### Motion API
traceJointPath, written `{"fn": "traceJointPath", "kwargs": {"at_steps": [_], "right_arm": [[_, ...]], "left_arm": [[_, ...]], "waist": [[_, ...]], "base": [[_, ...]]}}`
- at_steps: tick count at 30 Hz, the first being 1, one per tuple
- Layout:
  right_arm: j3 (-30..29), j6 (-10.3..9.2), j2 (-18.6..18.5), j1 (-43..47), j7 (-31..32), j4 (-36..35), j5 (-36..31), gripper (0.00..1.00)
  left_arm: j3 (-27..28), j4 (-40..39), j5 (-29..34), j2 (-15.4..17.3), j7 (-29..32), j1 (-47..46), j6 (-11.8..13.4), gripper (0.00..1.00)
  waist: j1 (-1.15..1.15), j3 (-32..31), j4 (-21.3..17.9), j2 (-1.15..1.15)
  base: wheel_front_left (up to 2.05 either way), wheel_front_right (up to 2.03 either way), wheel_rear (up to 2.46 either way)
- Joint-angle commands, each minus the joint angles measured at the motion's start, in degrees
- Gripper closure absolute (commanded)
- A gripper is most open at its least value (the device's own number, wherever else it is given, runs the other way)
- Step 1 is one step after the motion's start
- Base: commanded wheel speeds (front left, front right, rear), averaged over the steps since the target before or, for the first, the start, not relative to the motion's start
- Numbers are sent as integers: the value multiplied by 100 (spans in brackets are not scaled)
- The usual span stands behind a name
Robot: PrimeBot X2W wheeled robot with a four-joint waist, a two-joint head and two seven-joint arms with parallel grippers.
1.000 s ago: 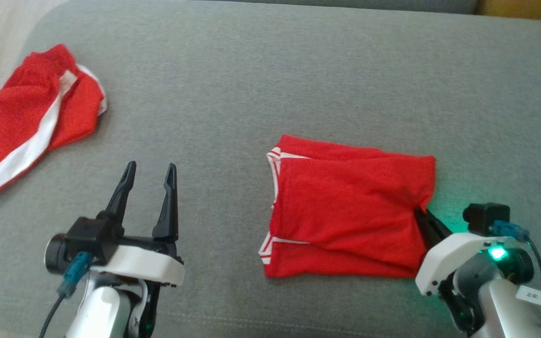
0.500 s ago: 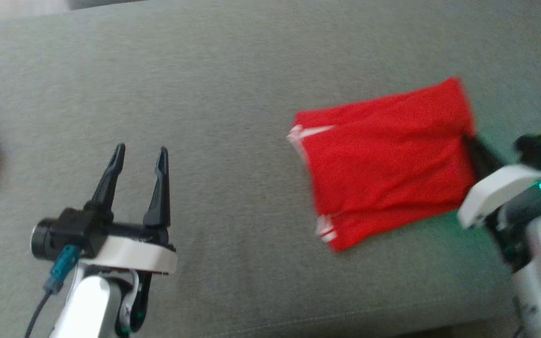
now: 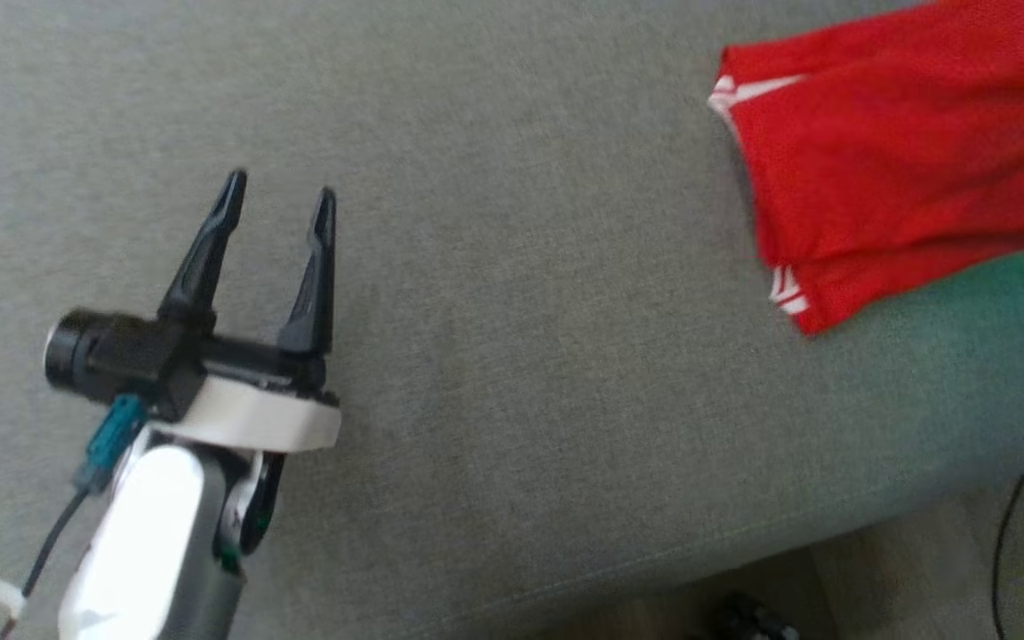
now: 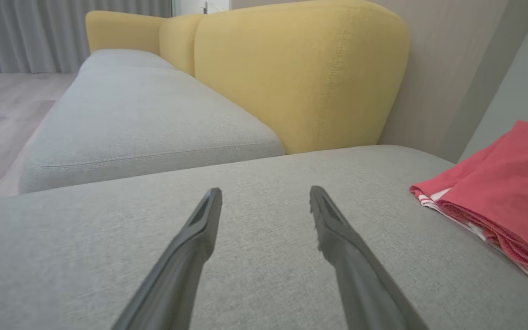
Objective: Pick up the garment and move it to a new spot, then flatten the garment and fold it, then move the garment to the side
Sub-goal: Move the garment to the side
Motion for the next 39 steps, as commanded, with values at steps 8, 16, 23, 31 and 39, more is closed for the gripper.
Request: {"fn": "traceJointPath", "kwargs": {"at_steps": [8, 16, 23, 31, 39], "right_arm": [[-153, 37, -194, -750, -160, 382, 9, 100], [-506, 37, -56, -1263, -352, 1086, -301, 35], [-629, 37, 48, -1273, -673, 1403, -515, 0], [-537, 37, 407, -499, -1069, 740, -607, 0], [7, 37, 1085, 982, -1166, -1245, -475, 0]], "left_arm": [[30, -311, 205, 278, 157, -693, -183, 0], [-40, -303, 246, 373, 204, -928, -266, 0], [-31, -116, 147, 324, 111, -857, -230, 0], [42, 92, -13, 189, -9, -459, -79, 0], [189, 168, -179, 93, -60, 109, 141, 0]], "waist": [[-1, 742, -269, 0], [-1, 1064, -236, 0], [-1, 845, -125, 0], [-1, 203, -22, 0], [-1, -603, 359, 0]], "base": [[0, 0, 0], [0, 0, 0], [0, 0, 0], [0, 0, 0], [0, 0, 0]]}}
